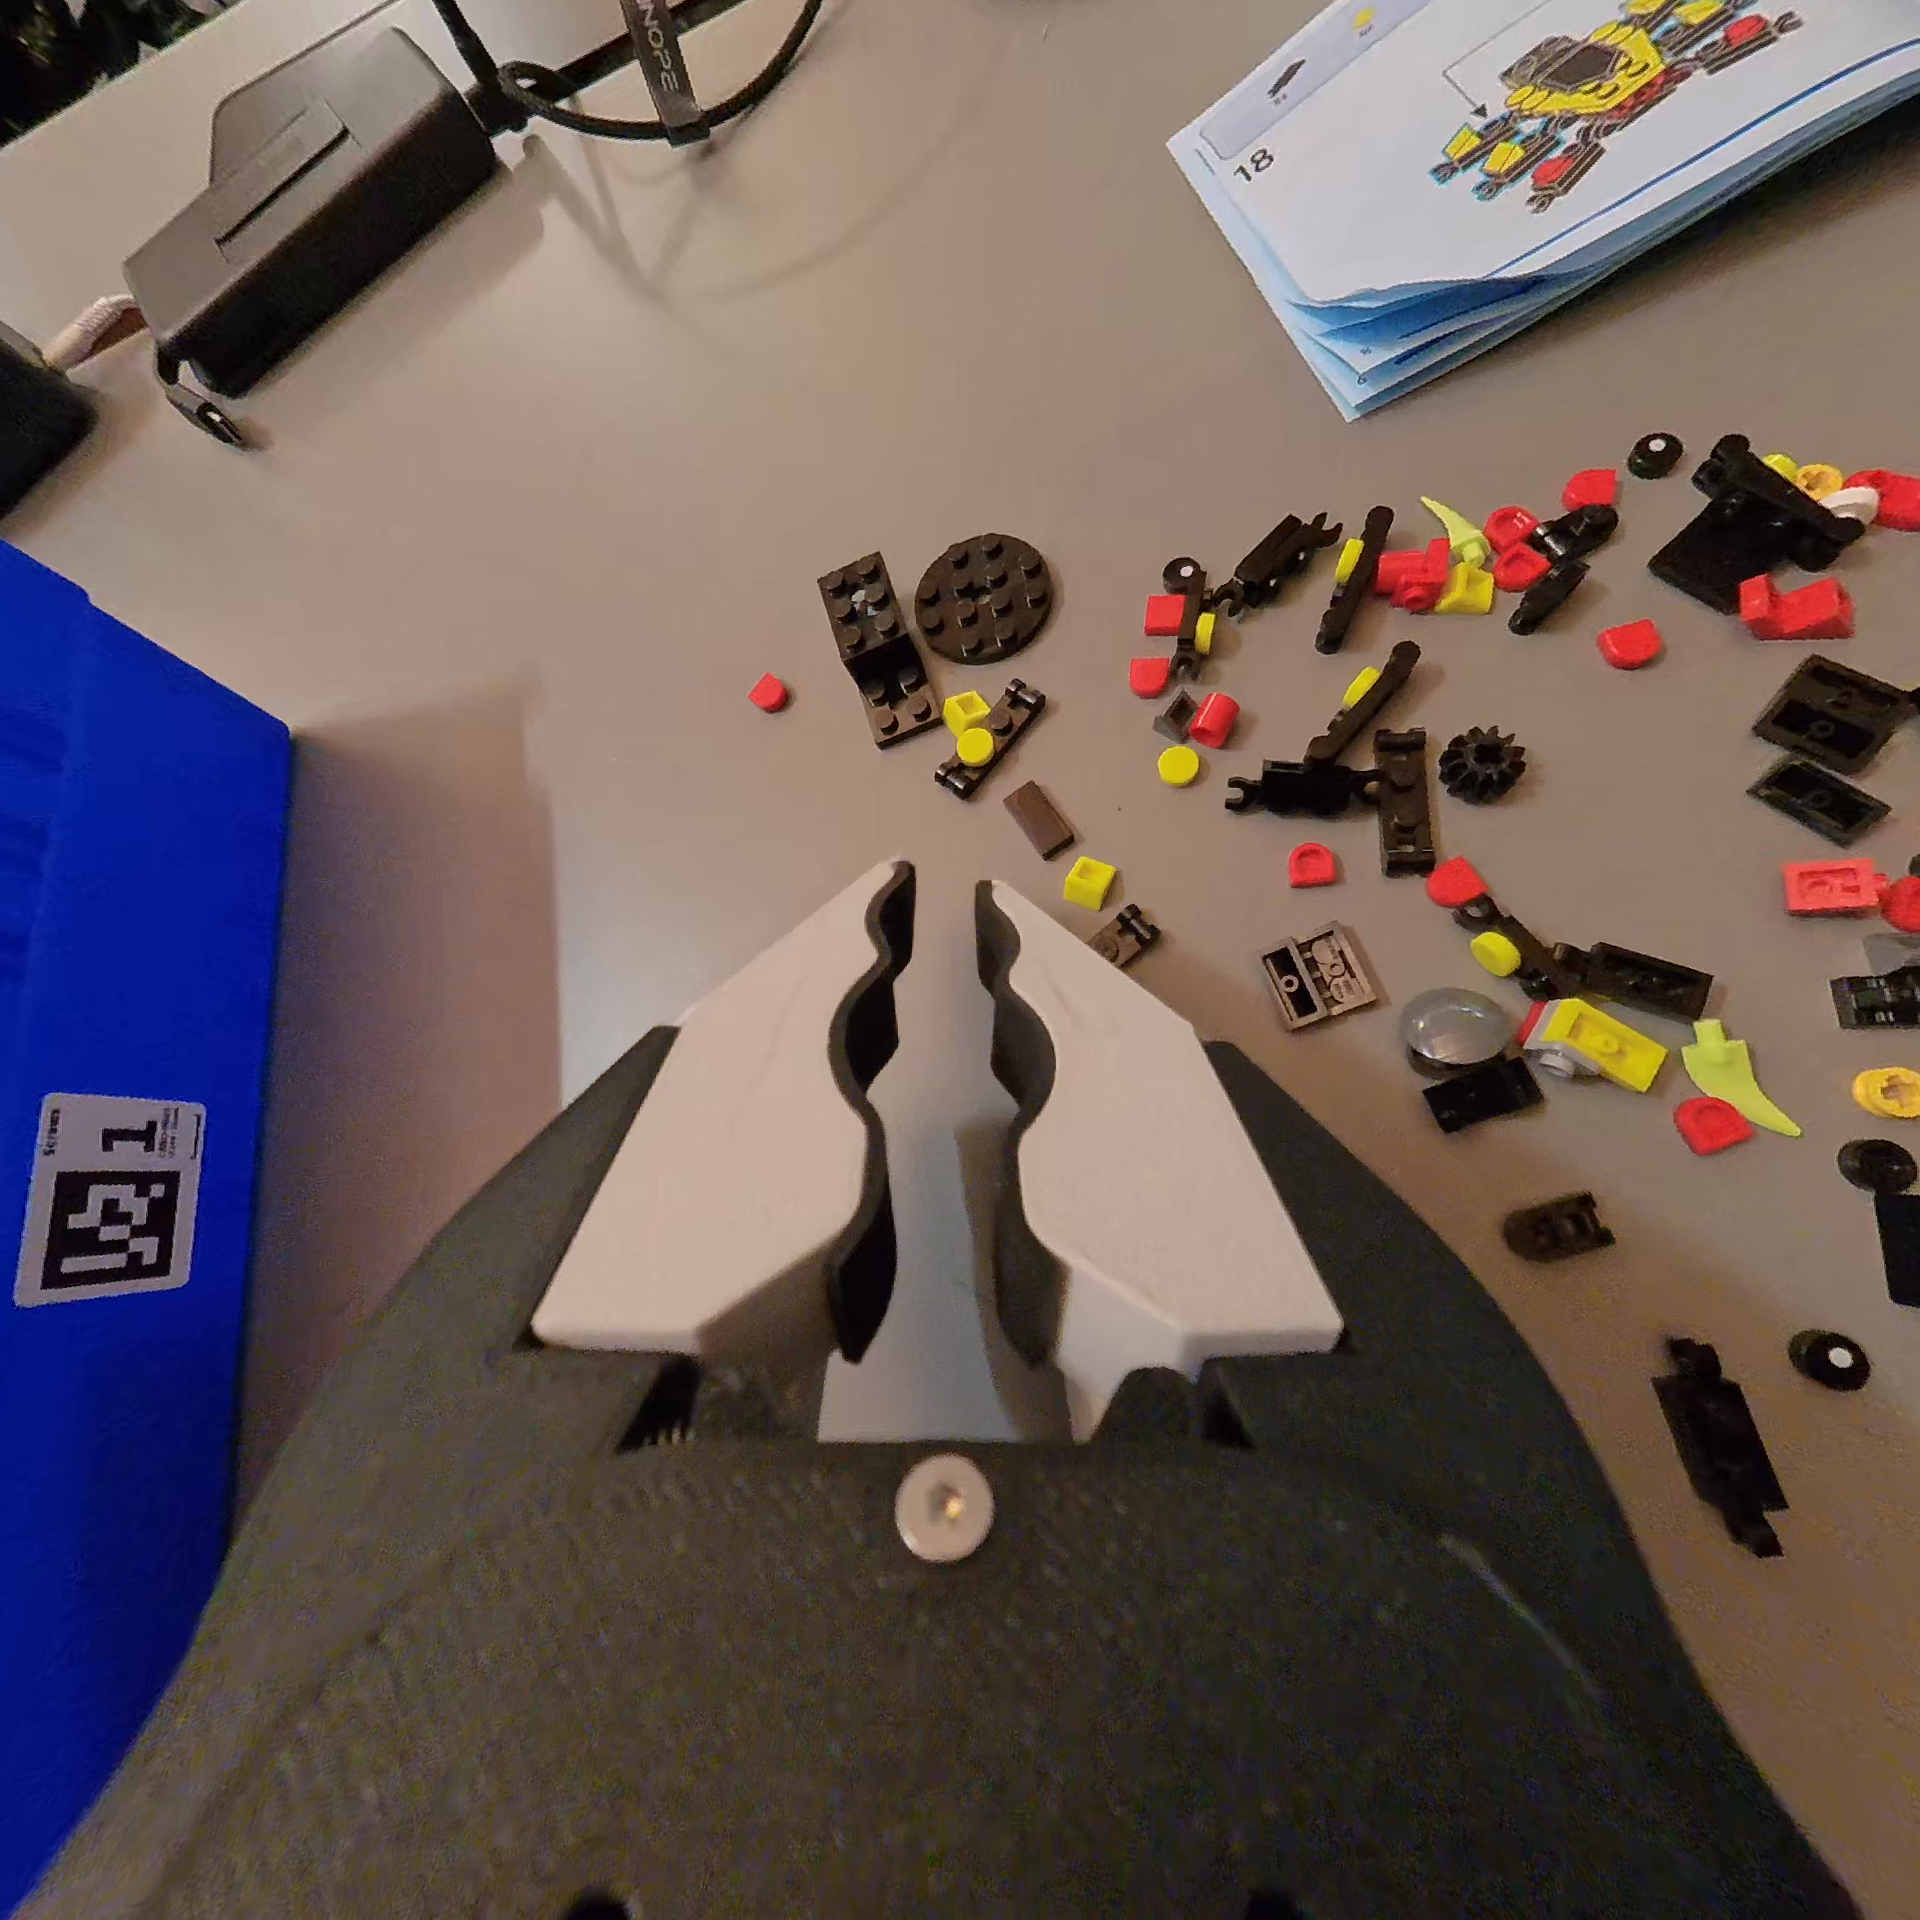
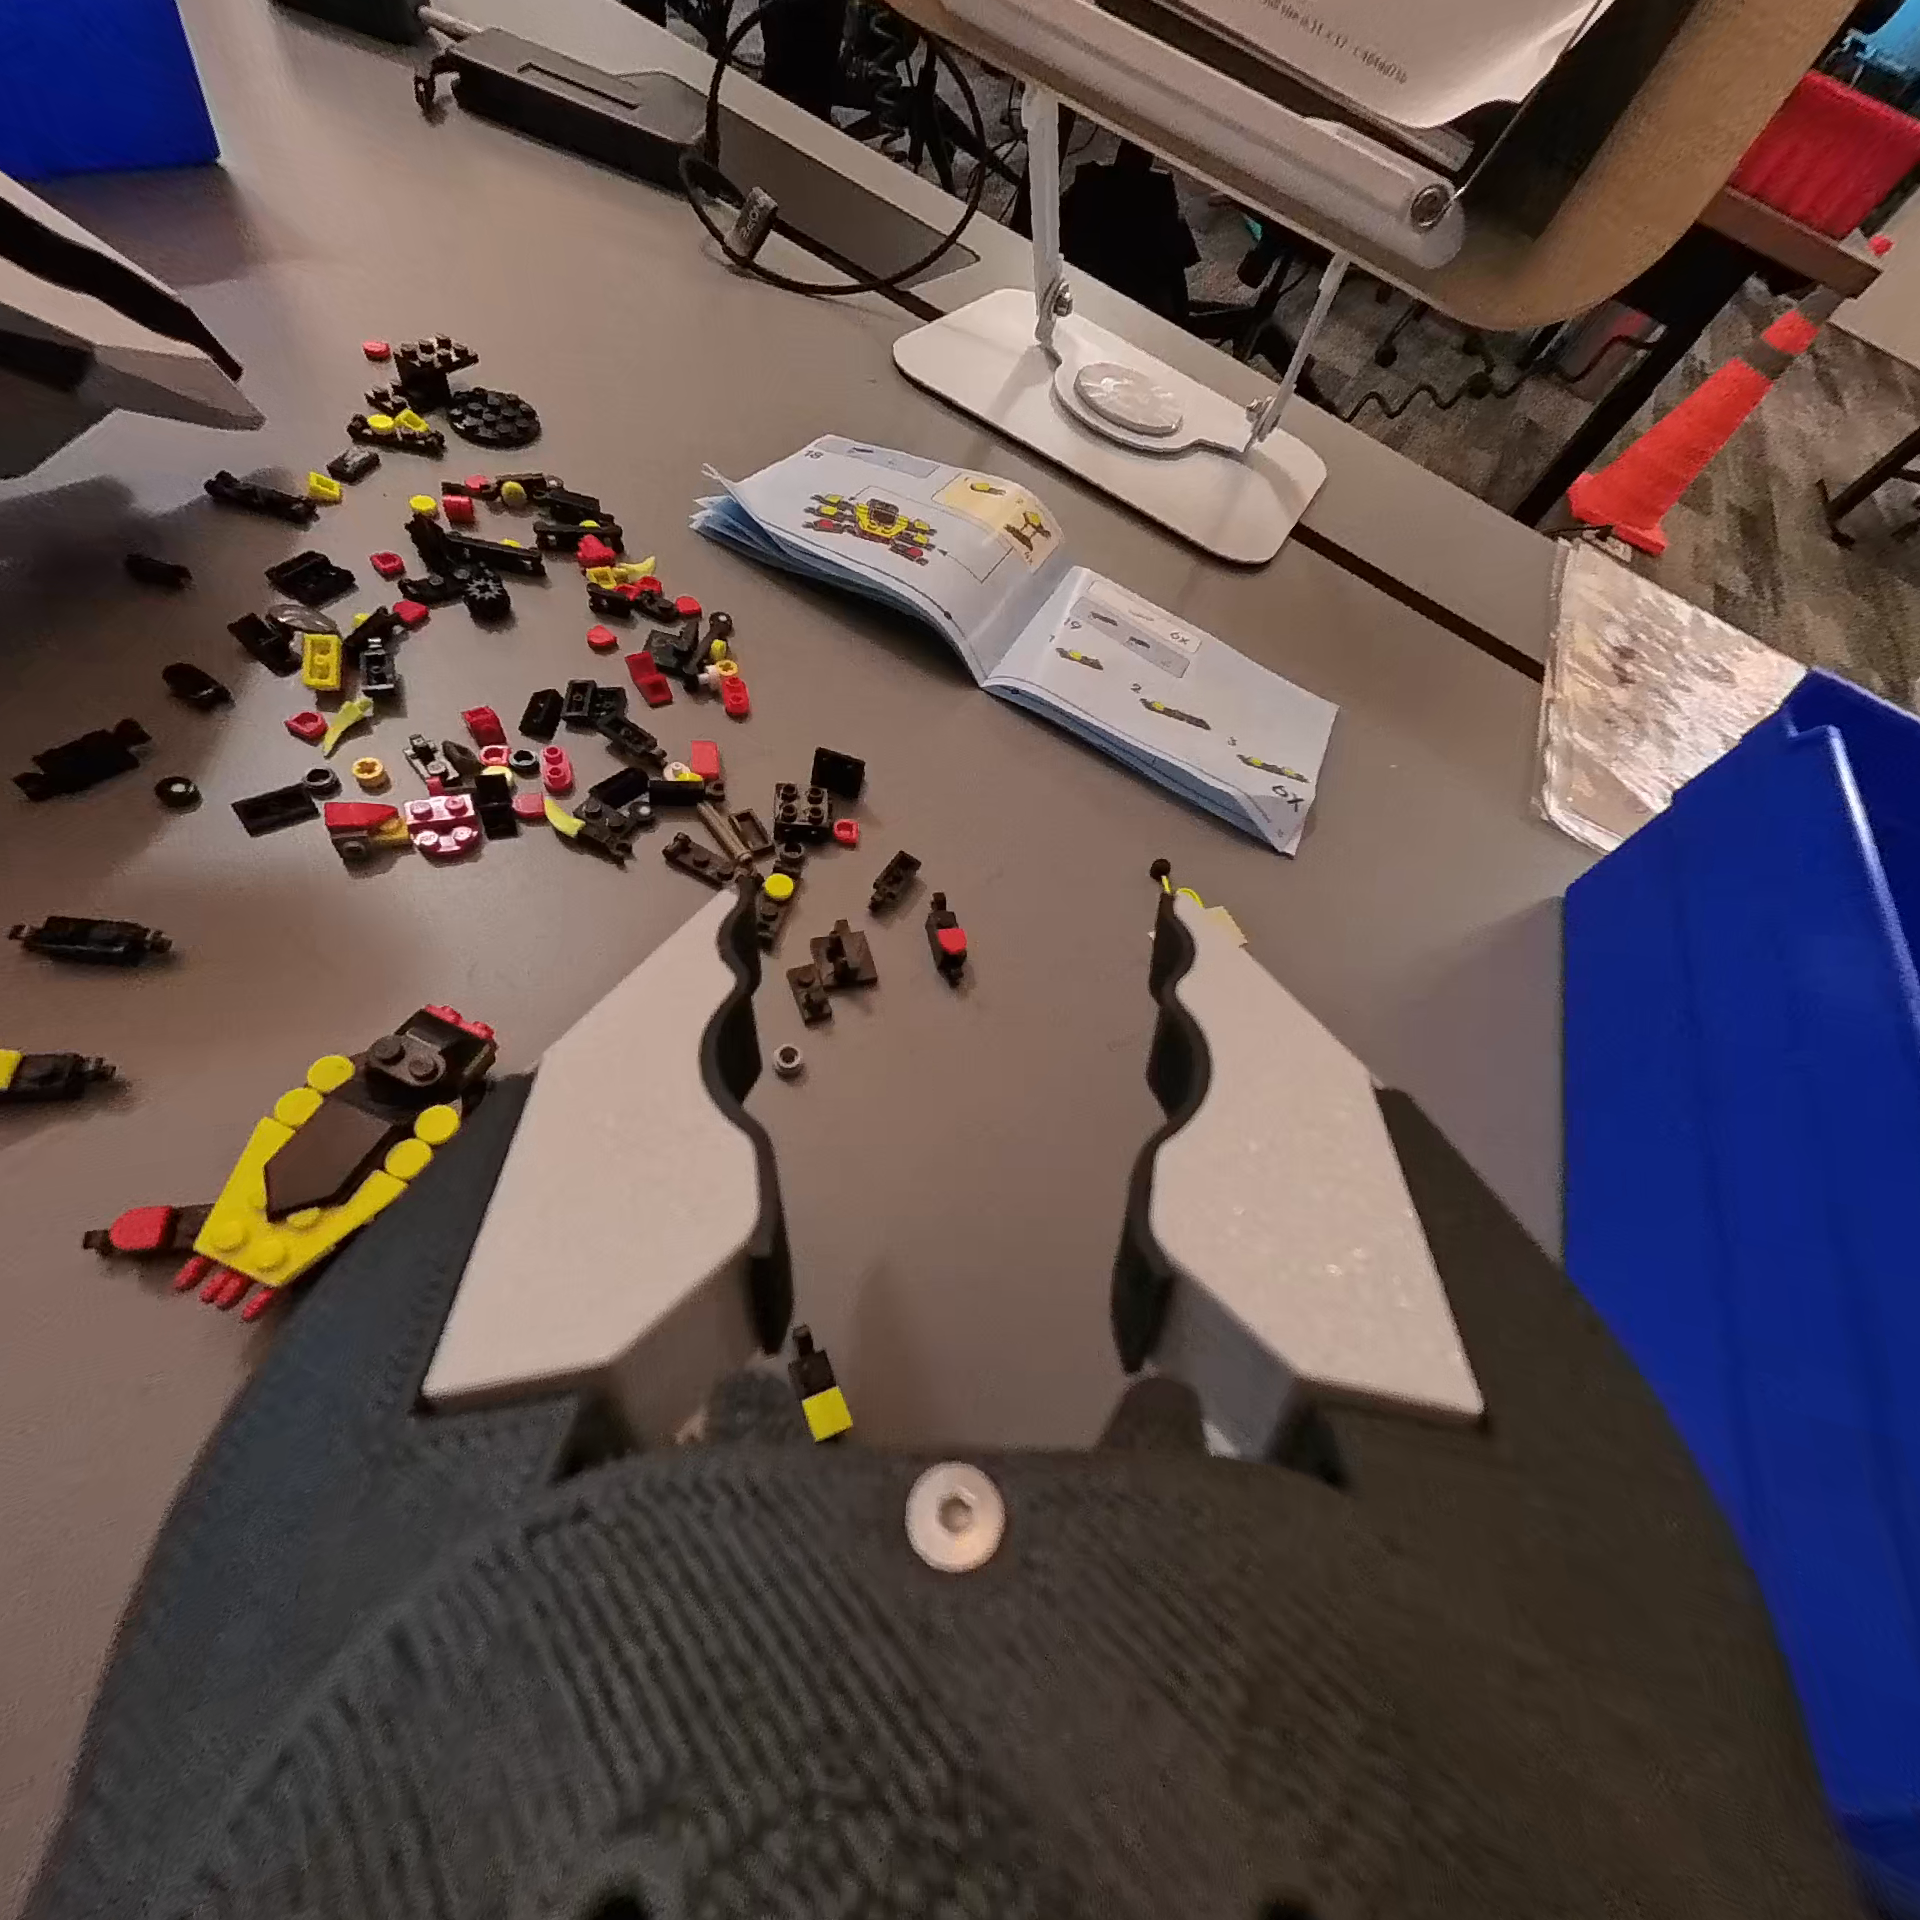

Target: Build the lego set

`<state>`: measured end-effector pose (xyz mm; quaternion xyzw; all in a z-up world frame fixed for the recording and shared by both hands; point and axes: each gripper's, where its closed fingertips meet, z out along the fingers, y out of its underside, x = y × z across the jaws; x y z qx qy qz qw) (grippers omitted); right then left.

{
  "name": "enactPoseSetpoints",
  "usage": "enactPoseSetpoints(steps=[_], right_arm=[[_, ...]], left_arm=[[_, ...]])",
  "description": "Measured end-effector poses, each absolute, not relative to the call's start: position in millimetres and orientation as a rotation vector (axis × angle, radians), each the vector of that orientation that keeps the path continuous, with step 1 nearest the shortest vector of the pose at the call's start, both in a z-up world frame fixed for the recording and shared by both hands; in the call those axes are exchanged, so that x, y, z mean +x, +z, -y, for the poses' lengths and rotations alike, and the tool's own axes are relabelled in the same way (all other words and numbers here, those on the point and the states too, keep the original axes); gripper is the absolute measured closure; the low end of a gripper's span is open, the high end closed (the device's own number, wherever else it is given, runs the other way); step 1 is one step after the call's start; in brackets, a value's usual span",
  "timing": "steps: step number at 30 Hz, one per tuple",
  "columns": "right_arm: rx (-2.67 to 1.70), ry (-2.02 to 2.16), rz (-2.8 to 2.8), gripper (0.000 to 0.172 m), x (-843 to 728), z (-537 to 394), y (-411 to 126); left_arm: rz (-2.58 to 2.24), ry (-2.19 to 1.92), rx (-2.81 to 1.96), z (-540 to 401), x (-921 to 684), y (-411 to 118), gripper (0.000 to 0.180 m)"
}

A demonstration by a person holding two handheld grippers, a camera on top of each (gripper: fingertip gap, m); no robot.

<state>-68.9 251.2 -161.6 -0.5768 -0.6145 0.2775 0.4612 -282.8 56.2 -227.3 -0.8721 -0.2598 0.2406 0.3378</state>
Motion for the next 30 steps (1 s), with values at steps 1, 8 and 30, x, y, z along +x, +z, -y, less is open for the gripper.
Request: enactPoseSetpoints(steps=[1,8,30], right_arm=[[-1.419,0.683,1.512,0.096,-68.9,-251.0,-161.7],[-1.426,0.702,1.505,0.097,-68.5,-249.8,-160.4],[-1.487,0.81,1.456,0.097,-67.8,-250.3,-156.7]], left_arm=[[0.677,0.627,-2.272,-56.1,-282.8,-227.2,0.171],[0.694,0.59,-2.258,-58.3,-281.1,-227.3,0.163],[0.736,0.431,-2.154,-68.9,-276.4,-219.7,0.114]])
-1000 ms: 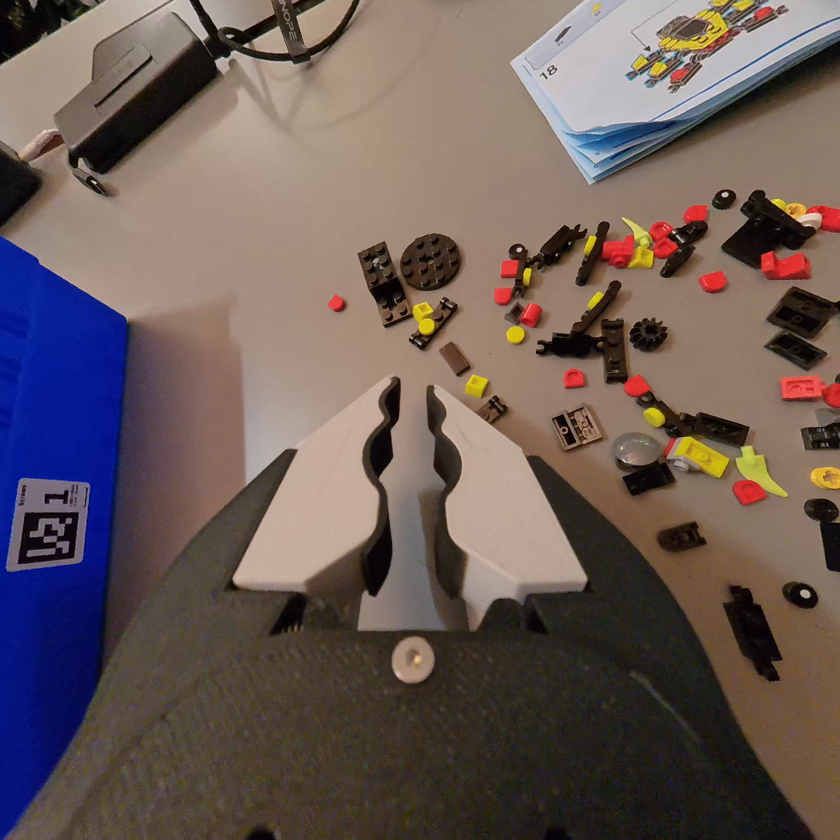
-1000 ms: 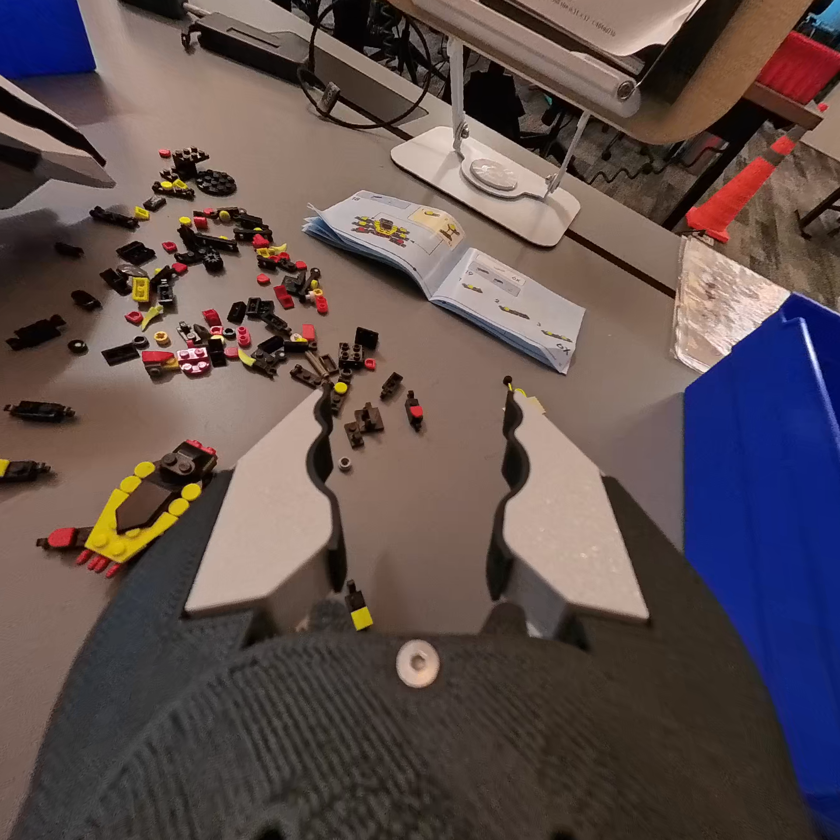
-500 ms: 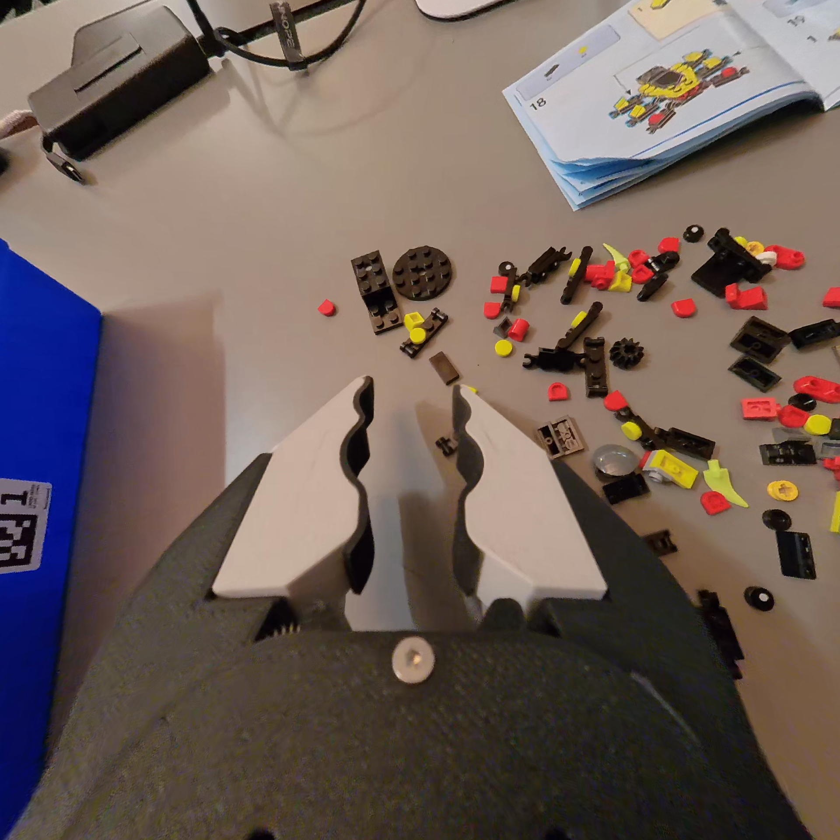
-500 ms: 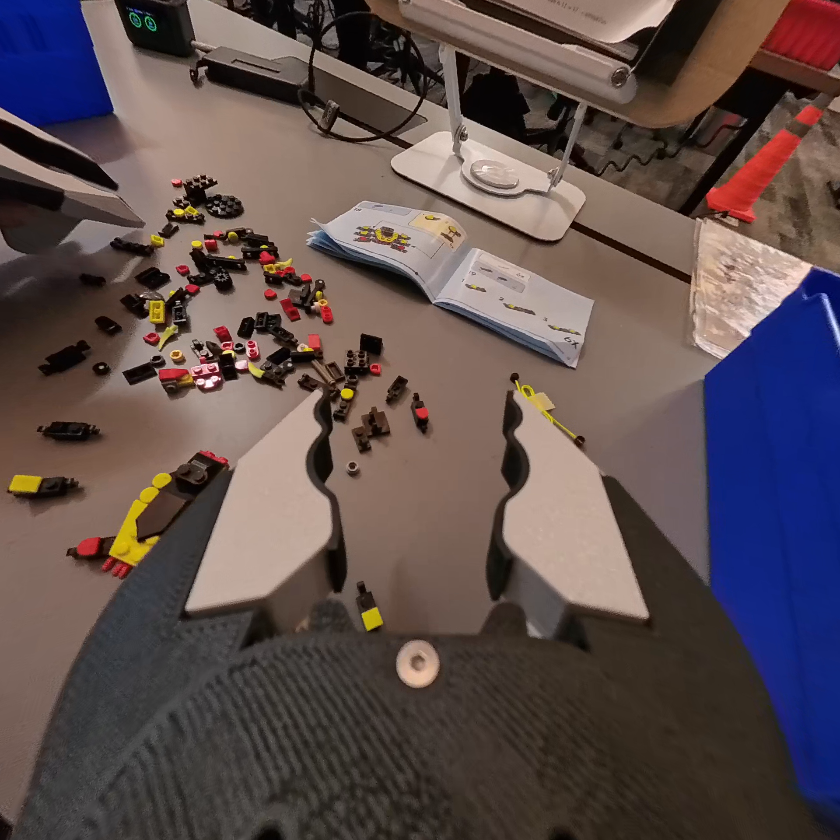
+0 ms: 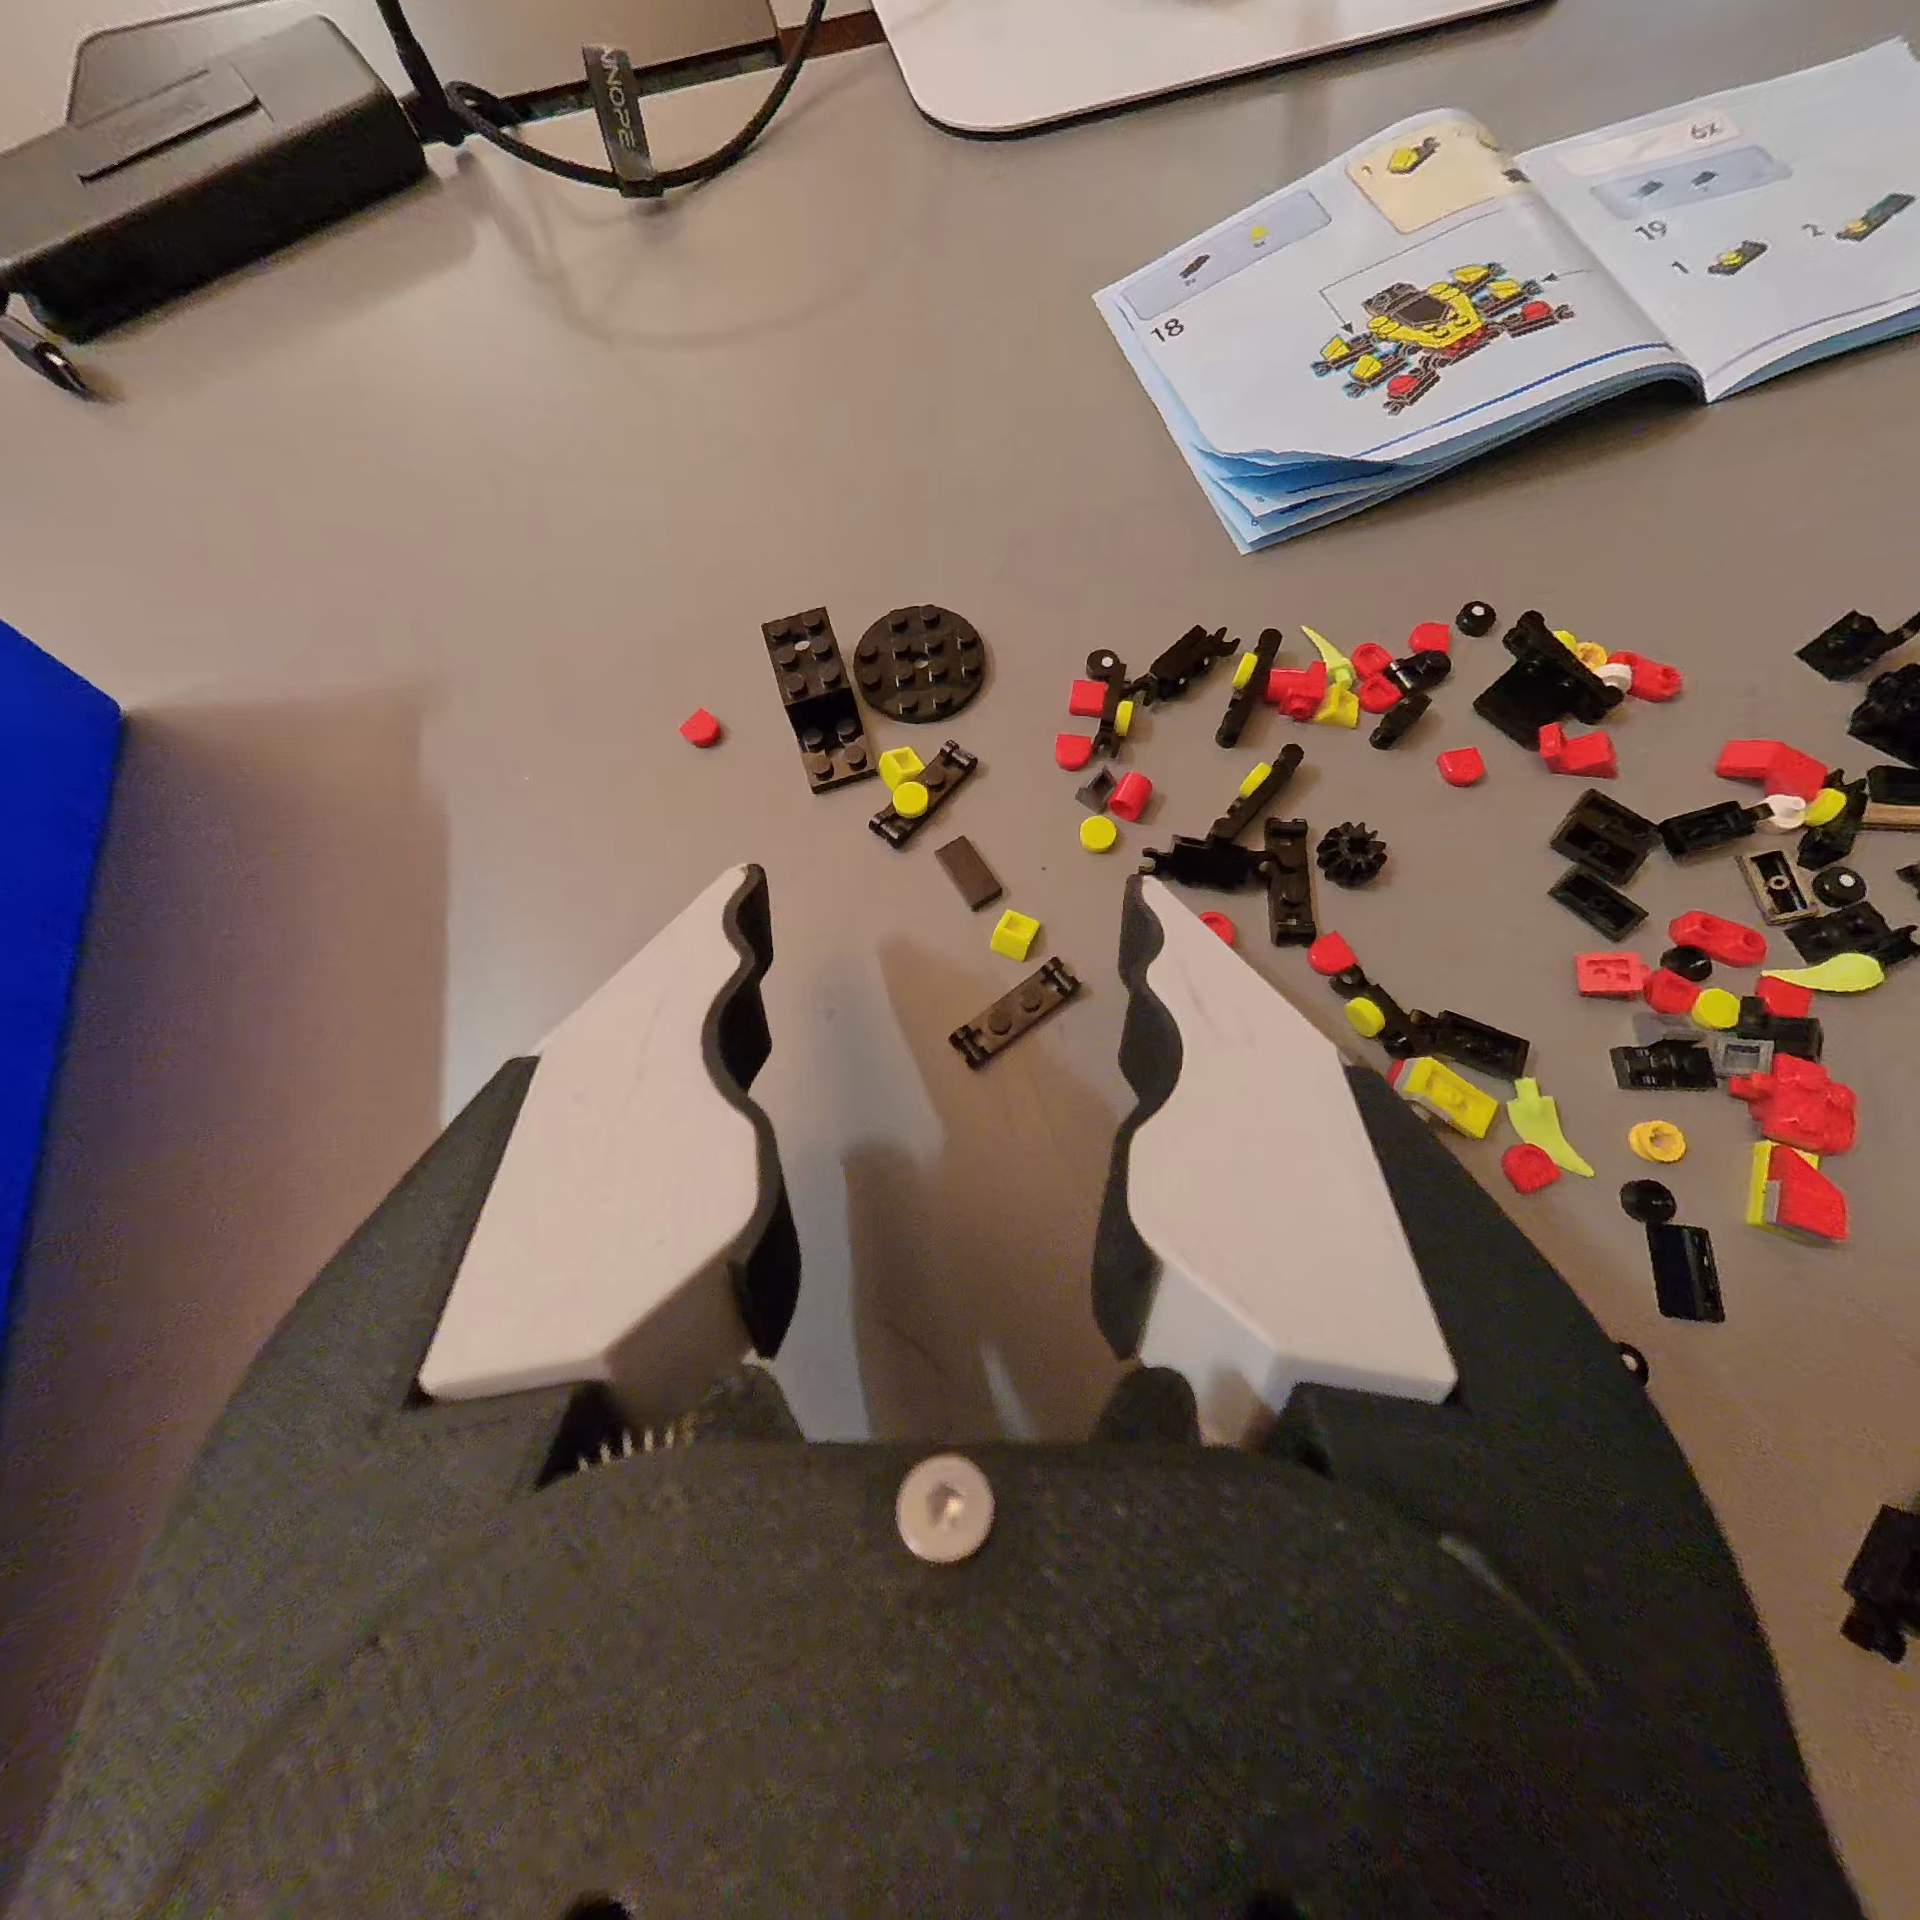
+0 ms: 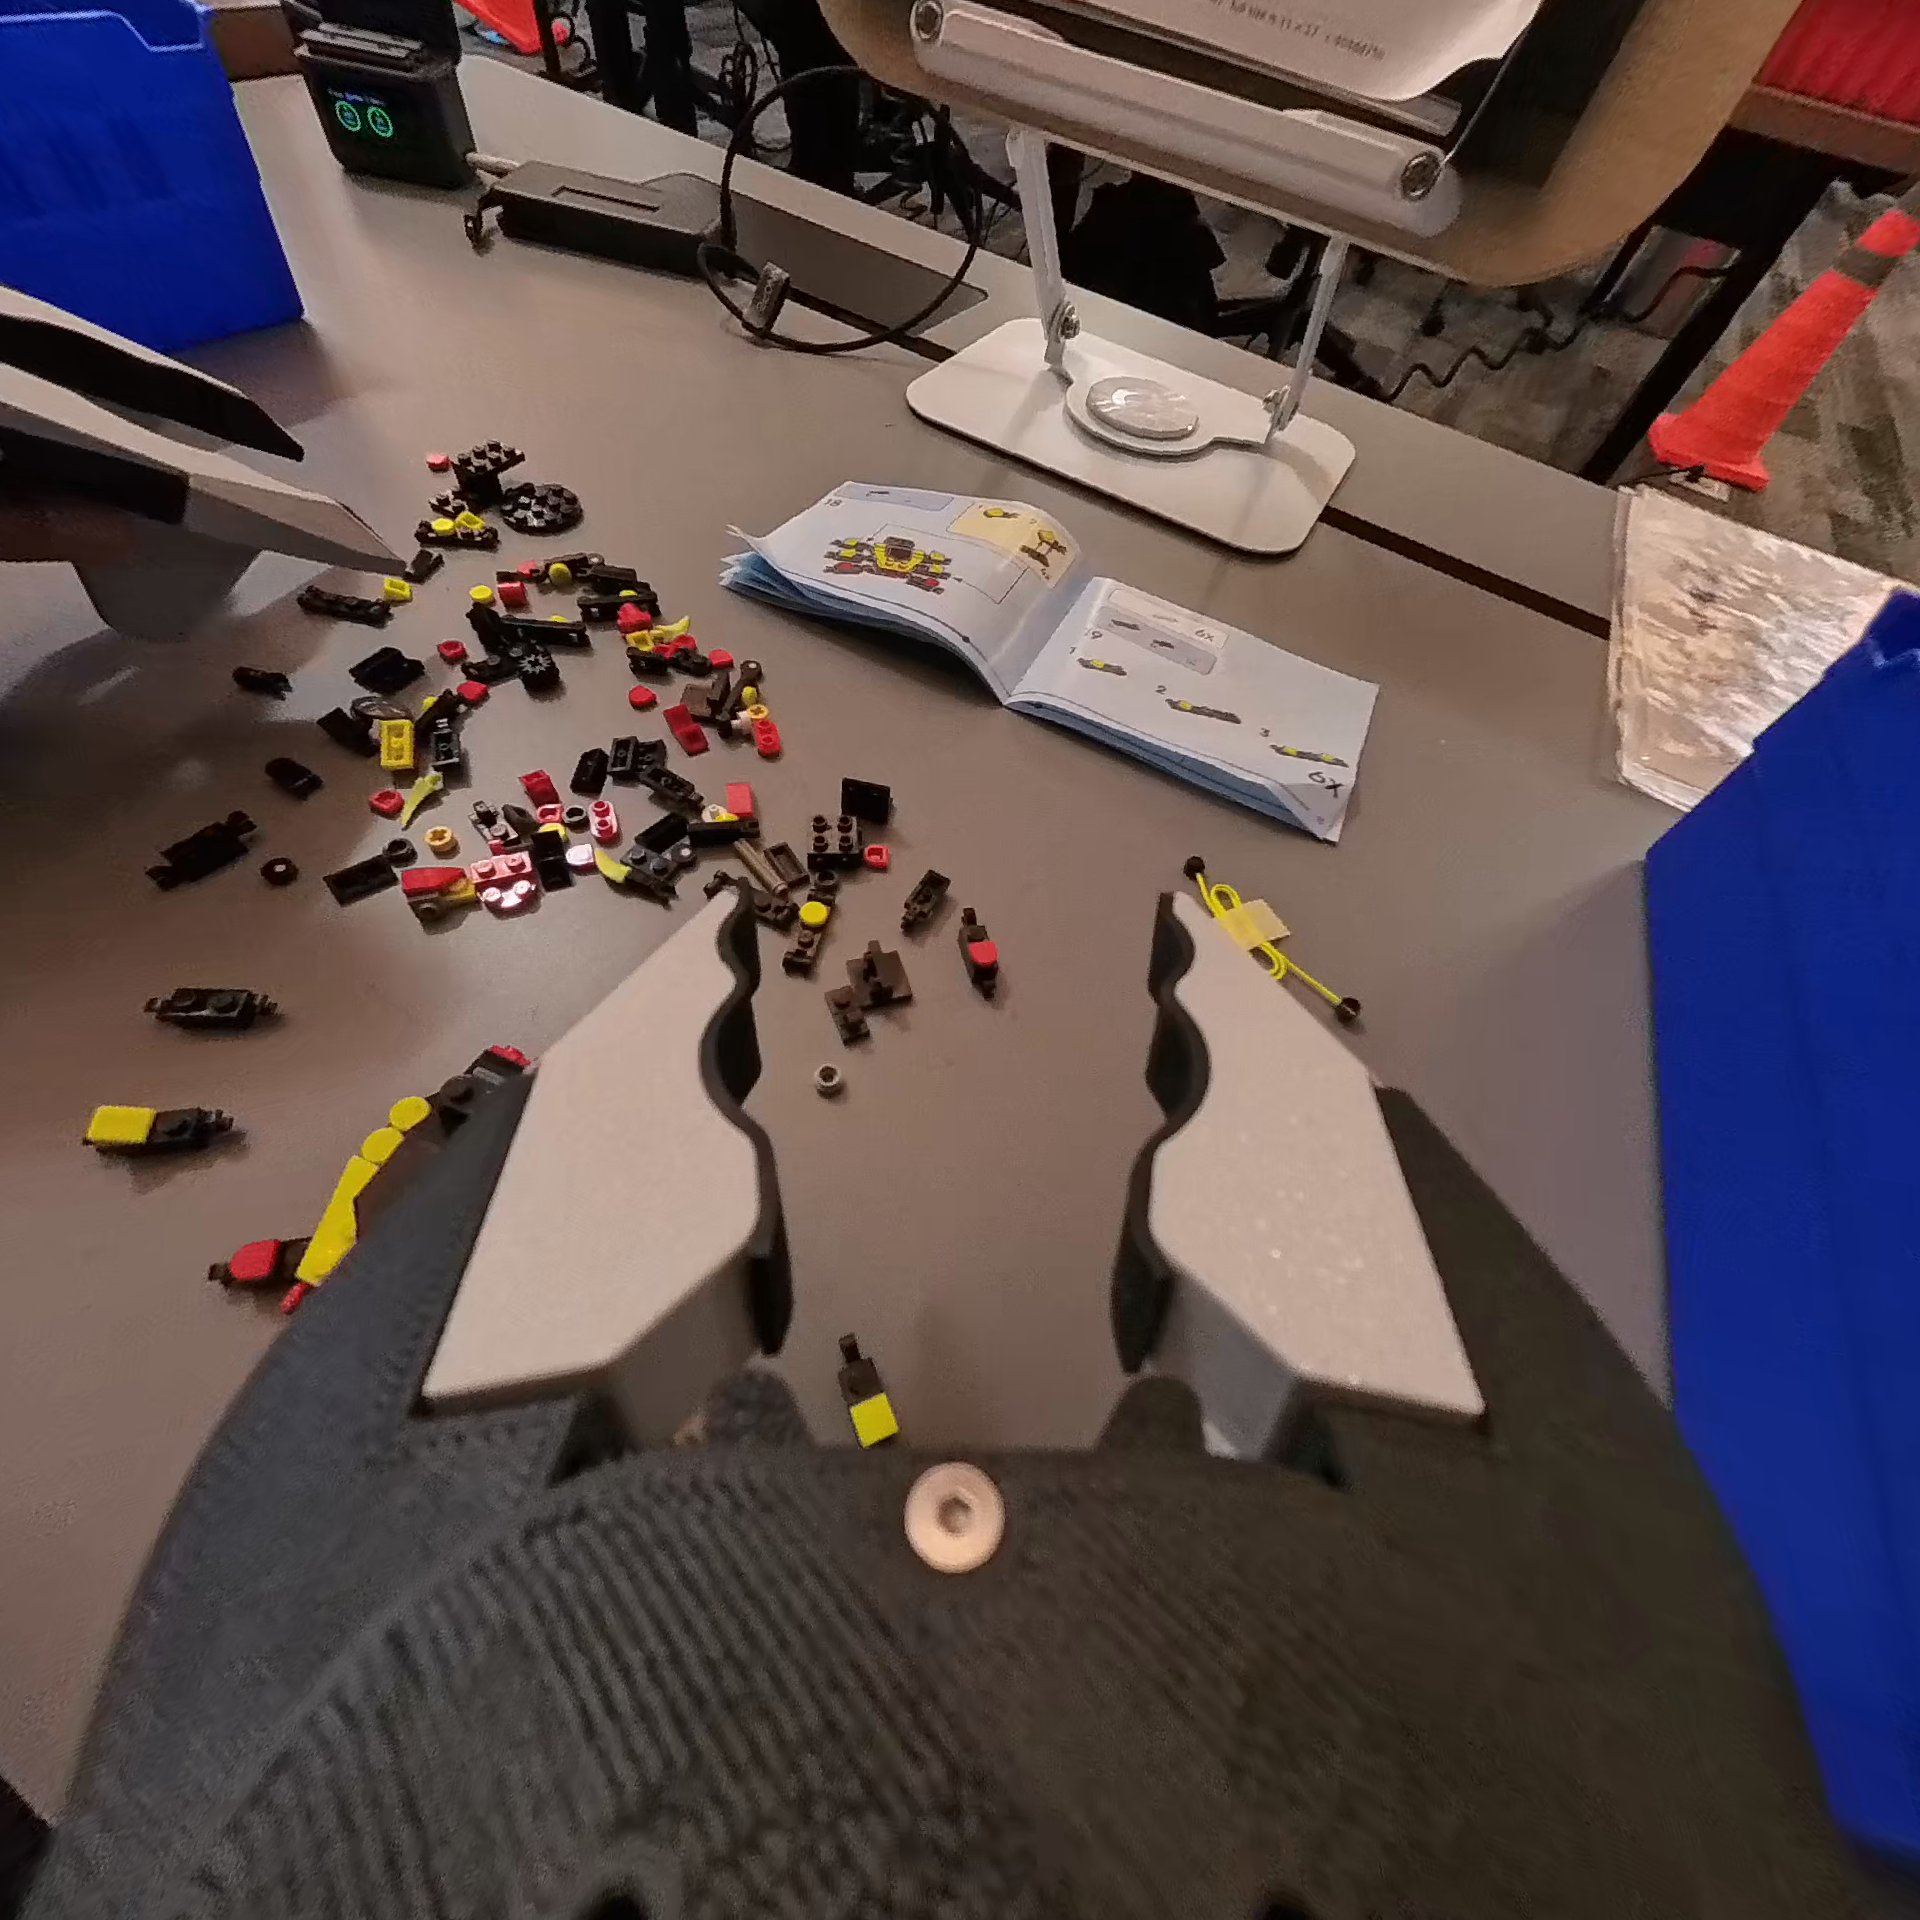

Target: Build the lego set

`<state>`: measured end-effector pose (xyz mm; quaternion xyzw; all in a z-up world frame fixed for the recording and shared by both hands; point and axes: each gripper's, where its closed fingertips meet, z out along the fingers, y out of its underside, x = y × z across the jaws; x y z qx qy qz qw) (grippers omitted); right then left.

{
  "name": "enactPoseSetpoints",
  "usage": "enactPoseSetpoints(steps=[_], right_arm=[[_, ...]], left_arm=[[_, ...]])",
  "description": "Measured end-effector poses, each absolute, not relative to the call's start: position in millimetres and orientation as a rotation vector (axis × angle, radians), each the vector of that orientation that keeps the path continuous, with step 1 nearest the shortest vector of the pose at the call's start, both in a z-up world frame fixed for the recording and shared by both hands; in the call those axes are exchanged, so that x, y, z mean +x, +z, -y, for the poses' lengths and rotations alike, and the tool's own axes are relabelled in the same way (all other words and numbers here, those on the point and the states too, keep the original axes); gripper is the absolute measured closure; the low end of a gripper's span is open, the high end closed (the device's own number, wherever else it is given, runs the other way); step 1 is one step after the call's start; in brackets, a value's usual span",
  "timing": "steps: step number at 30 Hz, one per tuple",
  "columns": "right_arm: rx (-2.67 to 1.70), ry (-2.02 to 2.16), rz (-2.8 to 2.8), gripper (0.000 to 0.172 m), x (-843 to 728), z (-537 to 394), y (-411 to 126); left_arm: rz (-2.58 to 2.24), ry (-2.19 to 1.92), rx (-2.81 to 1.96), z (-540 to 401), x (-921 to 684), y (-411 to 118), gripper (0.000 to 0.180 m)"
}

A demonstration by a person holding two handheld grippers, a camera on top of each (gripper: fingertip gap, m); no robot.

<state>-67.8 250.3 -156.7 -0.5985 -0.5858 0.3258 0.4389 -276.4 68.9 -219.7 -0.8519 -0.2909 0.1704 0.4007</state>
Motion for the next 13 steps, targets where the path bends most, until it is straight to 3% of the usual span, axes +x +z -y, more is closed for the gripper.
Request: enactPoseSetpoints(steps=[13], right_arm=[[-1.478,0.814,1.477,0.104,-68.6,-246.7,-157.7]], left_arm=[[0.745,0.446,-2.135,-67.7,-278.0,-216.7,0.122]])
